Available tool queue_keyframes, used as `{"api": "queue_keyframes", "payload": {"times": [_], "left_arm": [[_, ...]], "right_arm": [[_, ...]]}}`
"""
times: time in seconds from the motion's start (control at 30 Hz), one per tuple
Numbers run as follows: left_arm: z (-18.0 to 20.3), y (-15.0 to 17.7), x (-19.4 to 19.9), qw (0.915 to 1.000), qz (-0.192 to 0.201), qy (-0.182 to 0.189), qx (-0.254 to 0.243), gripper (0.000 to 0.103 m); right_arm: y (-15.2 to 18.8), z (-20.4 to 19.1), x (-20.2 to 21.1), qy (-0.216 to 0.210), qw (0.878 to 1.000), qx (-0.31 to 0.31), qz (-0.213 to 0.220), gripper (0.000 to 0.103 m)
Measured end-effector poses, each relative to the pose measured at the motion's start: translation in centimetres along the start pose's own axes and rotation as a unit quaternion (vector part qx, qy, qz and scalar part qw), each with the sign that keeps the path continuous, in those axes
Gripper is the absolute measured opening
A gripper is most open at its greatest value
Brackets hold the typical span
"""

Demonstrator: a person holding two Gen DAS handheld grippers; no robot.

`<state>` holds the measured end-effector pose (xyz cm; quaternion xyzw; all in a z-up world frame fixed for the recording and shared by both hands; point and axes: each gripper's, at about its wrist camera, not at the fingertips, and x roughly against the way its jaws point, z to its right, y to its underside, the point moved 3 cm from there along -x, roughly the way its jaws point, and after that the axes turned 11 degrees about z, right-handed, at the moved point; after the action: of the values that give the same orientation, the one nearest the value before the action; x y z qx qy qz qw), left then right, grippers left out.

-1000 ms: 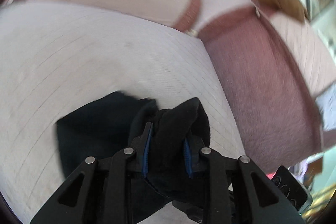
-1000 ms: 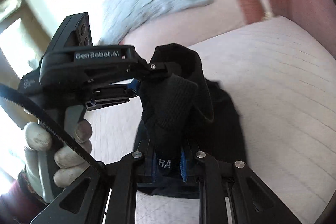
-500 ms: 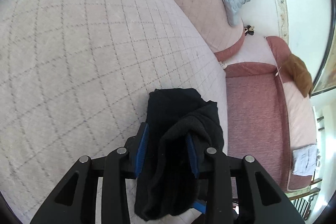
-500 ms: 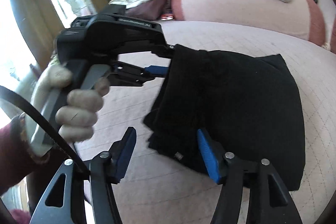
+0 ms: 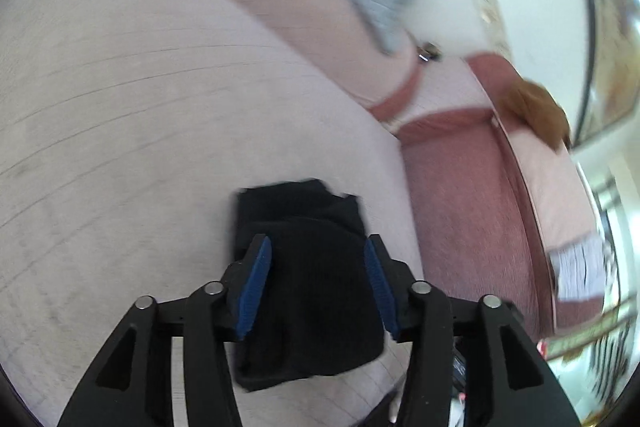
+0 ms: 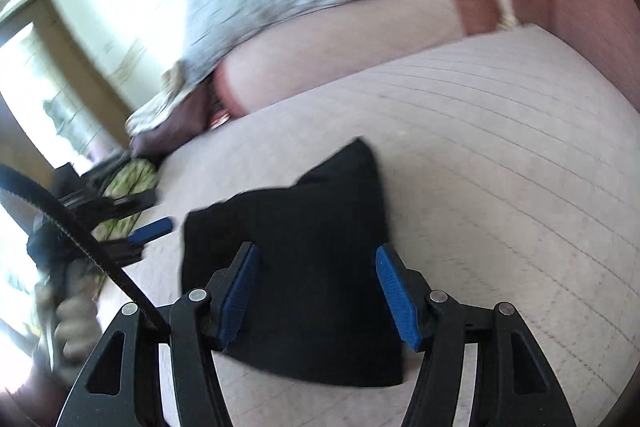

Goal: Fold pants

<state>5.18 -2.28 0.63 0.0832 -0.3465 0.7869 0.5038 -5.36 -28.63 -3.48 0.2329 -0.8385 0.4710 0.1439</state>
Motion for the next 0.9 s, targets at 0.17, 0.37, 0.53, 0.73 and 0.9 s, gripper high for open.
{"api": "queue_keyframes", "payload": {"times": [0.17,0.37,0.53,0.73,0.9], "left_arm": [[1.0,2.3,-4.9,0.9979,-0.032,-0.038,-0.041,0.055],[-2.7,4.4,-7.4,0.9953,-0.035,-0.081,-0.041,0.055],[-1.6,4.9,-7.9,0.9926,-0.036,-0.087,-0.077,0.059],[-1.5,4.9,-8.4,0.9925,-0.038,-0.087,-0.077,0.062],[-1.0,4.3,-8.1,0.9926,-0.045,-0.086,-0.073,0.062]], "right_arm": [[-0.1,3.1,-0.1,0.013,0.997,-0.070,-0.007,0.066],[0.0,4.0,-0.9,0.030,0.996,-0.079,-0.014,0.066],[-2.7,3.2,-3.9,0.060,0.997,-0.046,-0.022,0.066],[-4.1,2.9,-10.8,0.119,0.989,0.036,-0.076,0.066],[-4.5,5.2,-9.3,0.159,0.986,0.008,-0.047,0.066]]}}
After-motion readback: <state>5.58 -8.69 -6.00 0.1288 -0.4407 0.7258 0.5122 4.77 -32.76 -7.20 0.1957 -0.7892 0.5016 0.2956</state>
